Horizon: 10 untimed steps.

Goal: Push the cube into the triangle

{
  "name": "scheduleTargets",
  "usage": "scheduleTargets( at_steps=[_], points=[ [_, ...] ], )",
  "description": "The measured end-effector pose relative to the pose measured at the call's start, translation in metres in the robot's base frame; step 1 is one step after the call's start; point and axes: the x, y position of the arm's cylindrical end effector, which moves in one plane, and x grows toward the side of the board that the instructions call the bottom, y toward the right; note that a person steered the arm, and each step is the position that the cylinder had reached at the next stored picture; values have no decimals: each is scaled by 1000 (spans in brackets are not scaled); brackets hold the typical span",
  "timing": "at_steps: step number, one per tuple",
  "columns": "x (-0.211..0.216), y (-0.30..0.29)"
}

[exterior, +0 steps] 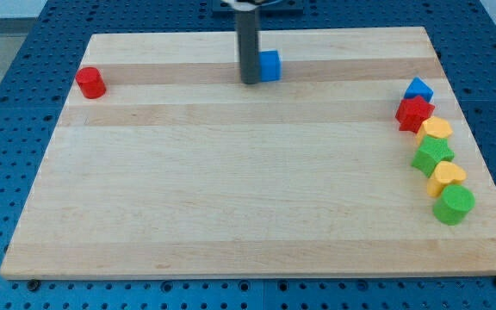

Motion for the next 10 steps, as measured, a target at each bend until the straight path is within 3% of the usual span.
scheduleTargets(
  at_steps=[2,3,5,6,7,8,10],
  points=[
    [-1,-69],
    [-9,-51],
    [-32,101],
    [-33,108],
    [-33,53],
    [-54,41],
    [-77,97]
  ],
)
